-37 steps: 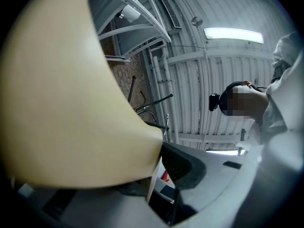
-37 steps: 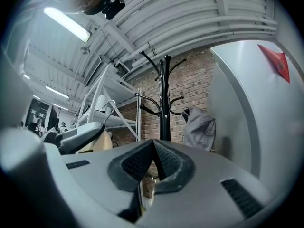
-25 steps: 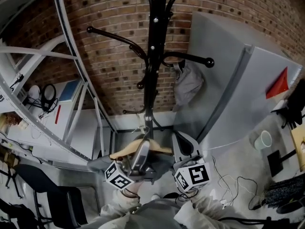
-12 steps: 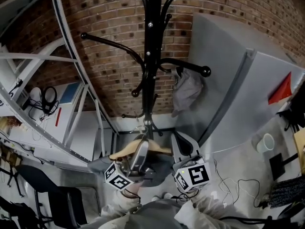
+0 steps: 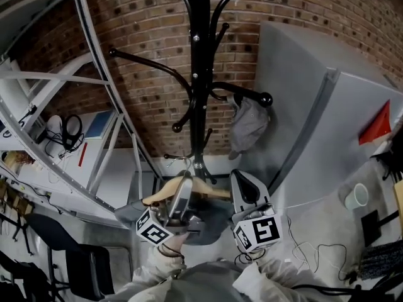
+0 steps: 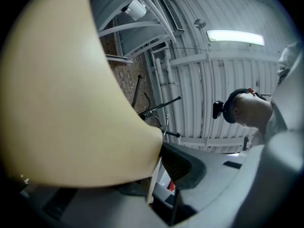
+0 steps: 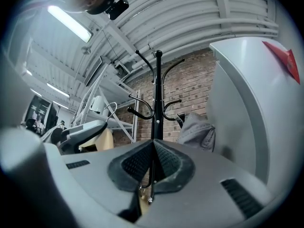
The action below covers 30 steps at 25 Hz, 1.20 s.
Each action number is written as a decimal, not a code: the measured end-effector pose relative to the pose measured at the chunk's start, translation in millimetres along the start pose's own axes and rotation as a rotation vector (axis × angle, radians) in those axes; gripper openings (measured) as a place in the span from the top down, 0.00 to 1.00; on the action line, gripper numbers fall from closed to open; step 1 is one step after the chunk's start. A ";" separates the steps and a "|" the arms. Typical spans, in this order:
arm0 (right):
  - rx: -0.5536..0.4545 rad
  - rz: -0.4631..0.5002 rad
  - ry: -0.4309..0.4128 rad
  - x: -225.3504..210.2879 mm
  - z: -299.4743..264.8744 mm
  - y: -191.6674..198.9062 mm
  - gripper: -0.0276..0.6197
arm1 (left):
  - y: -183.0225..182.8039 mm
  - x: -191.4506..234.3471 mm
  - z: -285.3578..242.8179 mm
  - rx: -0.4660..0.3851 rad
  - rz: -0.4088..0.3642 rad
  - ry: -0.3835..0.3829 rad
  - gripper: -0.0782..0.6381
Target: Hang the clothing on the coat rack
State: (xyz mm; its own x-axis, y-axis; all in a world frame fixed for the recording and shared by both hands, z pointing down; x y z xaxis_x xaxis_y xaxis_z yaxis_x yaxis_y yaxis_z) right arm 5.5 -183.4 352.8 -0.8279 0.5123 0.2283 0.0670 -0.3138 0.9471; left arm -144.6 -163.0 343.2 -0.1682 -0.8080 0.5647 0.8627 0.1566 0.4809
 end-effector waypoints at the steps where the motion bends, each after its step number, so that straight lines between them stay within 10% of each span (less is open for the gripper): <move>1: -0.003 0.017 0.004 -0.5 -0.1 -2.0 0.92 | -2.4 1.1 -1.2 -0.004 0.002 -0.001 0.75; 30: -0.047 0.038 0.031 -14.0 -27.4 -7.7 0.92 | -36.6 26.9 -49.1 -0.035 -0.005 0.000 0.75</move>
State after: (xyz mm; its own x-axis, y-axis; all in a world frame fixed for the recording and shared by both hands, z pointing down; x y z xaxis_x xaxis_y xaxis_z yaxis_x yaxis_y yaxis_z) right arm 1.4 -210.1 336.2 -0.8420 0.4746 0.2564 0.0733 -0.3704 0.9260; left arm -157.3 -218.3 307.9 -0.1724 -0.8086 0.5625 0.8779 0.1328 0.4600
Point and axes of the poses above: the fingertips, and each gripper's own axes: z backward along the fingers, x to its left, y out of its underside, the point moved 4 cm from there along z, backward along the fingers, and after that the axes turned 12 degrees about z, right-handed, at the moved point
